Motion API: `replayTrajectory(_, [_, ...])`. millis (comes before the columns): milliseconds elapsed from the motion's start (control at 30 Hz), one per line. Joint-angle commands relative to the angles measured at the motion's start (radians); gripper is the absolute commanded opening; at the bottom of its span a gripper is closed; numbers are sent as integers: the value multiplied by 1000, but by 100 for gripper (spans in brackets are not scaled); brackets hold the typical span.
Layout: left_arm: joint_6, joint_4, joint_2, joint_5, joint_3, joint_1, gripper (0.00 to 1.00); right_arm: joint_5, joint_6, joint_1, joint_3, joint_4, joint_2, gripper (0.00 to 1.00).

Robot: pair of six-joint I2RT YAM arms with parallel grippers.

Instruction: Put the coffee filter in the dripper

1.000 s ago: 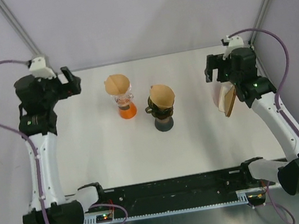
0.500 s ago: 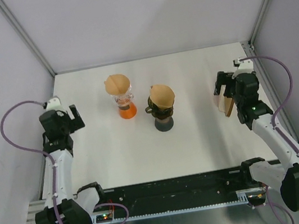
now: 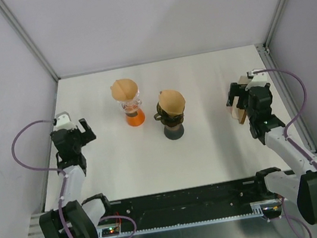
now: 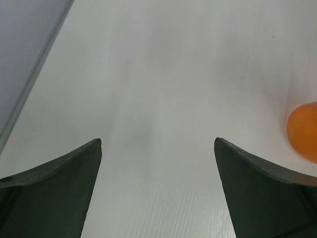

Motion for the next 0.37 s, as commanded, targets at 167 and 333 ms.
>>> replayTrajectory(167, [-36, 168, 58, 30, -27, 10, 100, 14, -5, -8, -38, 147, -11, 99])
replayTrajectory(333, [-47, 192, 79, 68, -38, 10, 100, 12, -11, -17, -58, 177, -5, 99])
